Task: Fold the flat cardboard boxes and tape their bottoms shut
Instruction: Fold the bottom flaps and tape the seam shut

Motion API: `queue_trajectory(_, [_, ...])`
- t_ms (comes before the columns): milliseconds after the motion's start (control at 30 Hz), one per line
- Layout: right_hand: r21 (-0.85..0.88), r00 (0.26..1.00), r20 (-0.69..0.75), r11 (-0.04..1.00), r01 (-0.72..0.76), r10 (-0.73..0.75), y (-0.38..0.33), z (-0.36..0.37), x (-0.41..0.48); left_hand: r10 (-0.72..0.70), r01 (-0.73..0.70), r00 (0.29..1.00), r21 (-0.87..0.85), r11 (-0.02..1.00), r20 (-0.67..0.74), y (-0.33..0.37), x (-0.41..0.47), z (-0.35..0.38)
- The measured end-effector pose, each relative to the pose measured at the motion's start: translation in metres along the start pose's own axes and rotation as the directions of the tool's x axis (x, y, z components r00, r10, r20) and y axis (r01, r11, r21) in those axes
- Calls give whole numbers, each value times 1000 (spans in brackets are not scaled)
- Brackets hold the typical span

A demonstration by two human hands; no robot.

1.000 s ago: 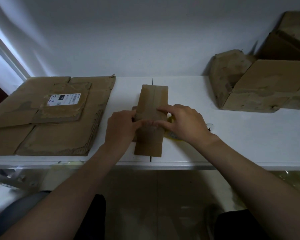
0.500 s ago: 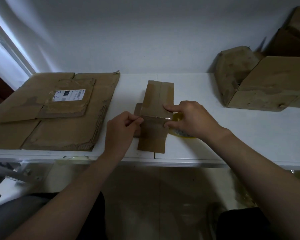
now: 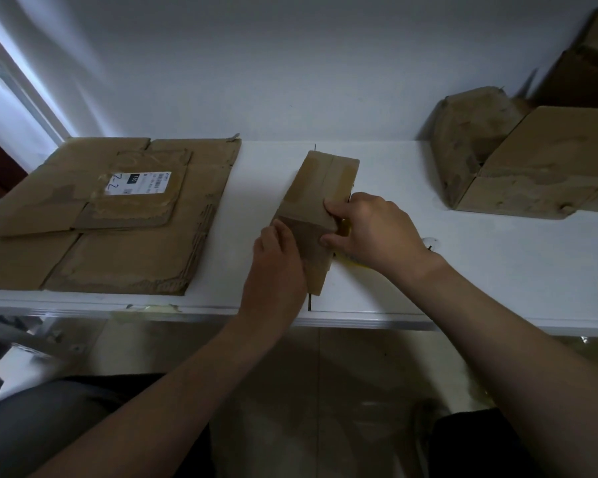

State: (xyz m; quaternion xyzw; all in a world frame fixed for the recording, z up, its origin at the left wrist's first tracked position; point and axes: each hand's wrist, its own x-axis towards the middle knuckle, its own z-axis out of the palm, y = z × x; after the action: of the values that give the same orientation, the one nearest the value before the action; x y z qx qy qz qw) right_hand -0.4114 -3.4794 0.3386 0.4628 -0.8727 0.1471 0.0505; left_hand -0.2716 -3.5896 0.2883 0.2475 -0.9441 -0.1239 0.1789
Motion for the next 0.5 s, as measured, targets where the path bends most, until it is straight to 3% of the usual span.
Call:
queue_trajectory(133, [0, 1000, 8, 1000, 1, -1, -4, 0, 1, -21, 21, 999, 20, 1000, 33, -1, 7, -5])
queue_trajectory(233, [77, 999, 45, 997, -6, 3, -1, -3, 2, -56, 52, 993, -40, 998, -107, -1, 8, -16])
queue_trajectory(300, [122, 997, 80, 992, -2, -8, 1, -5, 3, 14, -32, 983, -95, 995, -185, -2, 12, -21])
queue_trajectory(400, [197, 990, 132, 980, 19, -45, 3, -6, 1, 229, -241, 968, -133, 961, -103, -5, 18, -12])
queue_trajectory(500, [326, 985, 166, 945, -16, -41, 18, -6, -5, 184, -203, 977, -193, 960, -111, -8, 26, -4])
